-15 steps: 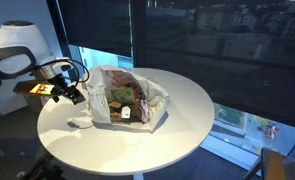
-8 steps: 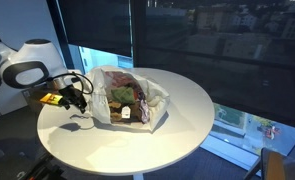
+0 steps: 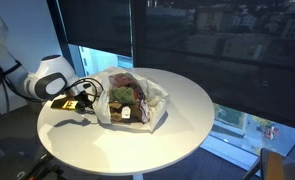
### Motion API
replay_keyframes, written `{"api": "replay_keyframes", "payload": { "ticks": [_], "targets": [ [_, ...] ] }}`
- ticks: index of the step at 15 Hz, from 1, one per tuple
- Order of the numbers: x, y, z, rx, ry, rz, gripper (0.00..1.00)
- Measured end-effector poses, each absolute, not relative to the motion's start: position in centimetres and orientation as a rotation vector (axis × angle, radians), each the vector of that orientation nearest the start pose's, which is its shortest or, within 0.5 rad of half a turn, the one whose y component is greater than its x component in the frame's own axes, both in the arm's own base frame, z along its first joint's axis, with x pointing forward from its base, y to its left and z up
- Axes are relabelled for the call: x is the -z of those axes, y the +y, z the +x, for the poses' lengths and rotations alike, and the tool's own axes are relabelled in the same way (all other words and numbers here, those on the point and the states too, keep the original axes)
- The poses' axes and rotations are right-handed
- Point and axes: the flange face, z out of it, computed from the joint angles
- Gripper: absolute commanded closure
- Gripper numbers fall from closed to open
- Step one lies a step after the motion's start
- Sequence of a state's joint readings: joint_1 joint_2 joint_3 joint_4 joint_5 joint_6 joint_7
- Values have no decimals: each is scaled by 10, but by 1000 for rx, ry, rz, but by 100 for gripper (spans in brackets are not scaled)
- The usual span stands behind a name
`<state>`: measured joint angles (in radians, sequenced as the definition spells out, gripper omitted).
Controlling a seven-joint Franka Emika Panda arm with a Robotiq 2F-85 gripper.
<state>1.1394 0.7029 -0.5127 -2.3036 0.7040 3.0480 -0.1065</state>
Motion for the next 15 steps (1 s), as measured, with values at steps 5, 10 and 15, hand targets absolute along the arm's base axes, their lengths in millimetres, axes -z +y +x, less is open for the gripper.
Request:
{"api": "replay_keyframes", "payload": {
  "ticks": [5,10,15],
  "targets": [
    [-109,232,465,445,-273,-3289,0],
    [-118,222,476,408,-229,-3390,0],
    [-118,222,479,419,-237,-3402,0]
  ]
}}
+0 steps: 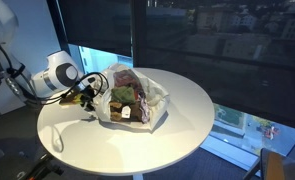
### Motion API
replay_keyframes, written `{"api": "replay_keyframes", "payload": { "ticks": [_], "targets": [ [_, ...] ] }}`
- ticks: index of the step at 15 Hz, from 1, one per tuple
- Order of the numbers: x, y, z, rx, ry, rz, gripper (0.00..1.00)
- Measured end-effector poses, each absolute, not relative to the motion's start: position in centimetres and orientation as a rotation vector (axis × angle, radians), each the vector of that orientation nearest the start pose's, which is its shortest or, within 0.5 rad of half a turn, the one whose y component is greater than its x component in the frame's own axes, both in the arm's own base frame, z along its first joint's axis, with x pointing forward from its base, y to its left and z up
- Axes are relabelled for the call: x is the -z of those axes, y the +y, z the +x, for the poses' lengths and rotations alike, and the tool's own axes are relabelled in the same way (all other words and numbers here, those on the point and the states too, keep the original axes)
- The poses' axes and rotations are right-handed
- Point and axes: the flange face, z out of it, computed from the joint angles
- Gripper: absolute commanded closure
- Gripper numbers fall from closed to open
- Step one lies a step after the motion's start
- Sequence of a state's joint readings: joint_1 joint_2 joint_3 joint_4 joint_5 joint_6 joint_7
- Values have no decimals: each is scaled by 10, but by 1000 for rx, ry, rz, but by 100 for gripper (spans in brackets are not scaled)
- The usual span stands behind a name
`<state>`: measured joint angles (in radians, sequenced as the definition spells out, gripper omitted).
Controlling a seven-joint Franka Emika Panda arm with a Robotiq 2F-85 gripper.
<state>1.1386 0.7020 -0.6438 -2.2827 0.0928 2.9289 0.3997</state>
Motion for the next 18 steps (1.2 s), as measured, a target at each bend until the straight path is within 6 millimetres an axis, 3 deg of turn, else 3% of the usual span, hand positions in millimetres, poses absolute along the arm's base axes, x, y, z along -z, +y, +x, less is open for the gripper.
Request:
{"api": "replay_keyframes", "payload": {
  "ticks": [5,6,8,14,16,18],
  "targets": [
    [-121,225,485,553,-252,-3330,0],
    [-123,227,486,592,-258,-3311,25],
    [-125,229,487,635,-256,-3285,34],
    [-127,234,486,641,-207,-3251,81],
    [-130,234,486,635,-194,-3248,92],
    [-132,233,484,597,-181,-3259,91]
  ]
}}
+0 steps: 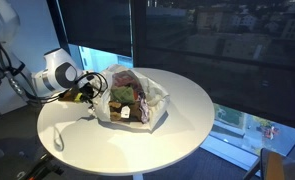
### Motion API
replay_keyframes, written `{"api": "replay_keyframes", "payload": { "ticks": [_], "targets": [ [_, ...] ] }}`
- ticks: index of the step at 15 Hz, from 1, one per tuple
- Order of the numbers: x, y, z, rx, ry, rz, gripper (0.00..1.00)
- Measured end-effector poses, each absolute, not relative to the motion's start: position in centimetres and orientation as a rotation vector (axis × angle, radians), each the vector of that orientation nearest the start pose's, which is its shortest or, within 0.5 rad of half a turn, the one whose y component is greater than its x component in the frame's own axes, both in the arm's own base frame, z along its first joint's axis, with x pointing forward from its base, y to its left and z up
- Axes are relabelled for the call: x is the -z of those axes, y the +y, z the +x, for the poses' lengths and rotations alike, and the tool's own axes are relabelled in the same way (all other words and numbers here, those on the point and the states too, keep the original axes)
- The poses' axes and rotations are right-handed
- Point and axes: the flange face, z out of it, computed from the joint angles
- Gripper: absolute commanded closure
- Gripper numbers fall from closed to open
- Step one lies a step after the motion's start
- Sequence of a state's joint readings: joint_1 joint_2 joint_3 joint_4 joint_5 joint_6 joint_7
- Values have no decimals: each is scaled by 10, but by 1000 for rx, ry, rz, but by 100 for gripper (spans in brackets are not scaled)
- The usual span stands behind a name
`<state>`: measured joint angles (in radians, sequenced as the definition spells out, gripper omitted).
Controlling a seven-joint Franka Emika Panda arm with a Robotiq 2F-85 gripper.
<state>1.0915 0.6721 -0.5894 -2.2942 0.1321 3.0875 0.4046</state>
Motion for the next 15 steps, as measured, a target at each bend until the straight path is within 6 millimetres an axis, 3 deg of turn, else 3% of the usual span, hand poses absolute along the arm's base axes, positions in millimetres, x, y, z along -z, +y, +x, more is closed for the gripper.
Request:
{"api": "replay_keyframes", "payload": {
  "ticks": [6,7,8,13,15],
  "targets": [
    [-143,229,475,341,-108,-3325,91],
    [-146,228,473,275,-96,-3331,53],
    [-149,228,471,205,-83,-3331,40],
    [-166,220,463,-23,-7,-3272,4],
    [-162,215,458,-63,19,-3243,0]
  ]
}}
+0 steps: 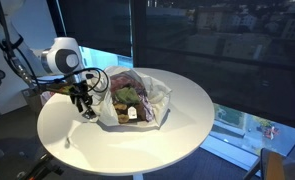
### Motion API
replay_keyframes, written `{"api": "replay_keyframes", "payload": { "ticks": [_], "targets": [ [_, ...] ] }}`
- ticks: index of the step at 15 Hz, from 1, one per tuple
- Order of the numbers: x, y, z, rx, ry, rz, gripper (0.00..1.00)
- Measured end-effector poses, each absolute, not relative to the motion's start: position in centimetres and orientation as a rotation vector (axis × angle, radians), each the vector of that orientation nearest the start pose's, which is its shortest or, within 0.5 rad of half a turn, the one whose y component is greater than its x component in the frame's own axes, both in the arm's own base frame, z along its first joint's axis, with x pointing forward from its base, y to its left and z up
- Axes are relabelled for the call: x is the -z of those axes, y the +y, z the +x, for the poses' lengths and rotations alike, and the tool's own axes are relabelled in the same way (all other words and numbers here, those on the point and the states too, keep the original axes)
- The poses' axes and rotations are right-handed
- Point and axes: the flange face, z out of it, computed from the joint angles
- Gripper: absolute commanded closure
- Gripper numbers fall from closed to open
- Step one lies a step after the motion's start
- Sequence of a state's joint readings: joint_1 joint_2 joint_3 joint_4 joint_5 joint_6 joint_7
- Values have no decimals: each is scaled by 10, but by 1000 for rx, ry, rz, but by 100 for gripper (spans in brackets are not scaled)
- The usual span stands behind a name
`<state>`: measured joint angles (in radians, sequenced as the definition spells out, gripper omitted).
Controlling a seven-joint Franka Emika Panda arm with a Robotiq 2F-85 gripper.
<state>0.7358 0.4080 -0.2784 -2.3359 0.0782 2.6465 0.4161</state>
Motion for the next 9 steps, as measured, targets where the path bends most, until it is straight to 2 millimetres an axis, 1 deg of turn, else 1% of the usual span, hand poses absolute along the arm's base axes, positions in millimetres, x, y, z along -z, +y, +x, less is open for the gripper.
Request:
{"api": "replay_keyframes", "payload": {
  "ticks": [2,3,4,5,6,9],
  "targets": [
    [-153,210,451,-71,35,-3215,0],
    [-149,208,448,-58,32,-3203,25],
    [-146,207,445,-37,18,-3195,25],
    [-145,206,443,-11,1,-3189,31],
    [-144,206,441,20,-17,-3184,42],
    [-145,205,439,110,-88,-3183,64]
  ]
}}
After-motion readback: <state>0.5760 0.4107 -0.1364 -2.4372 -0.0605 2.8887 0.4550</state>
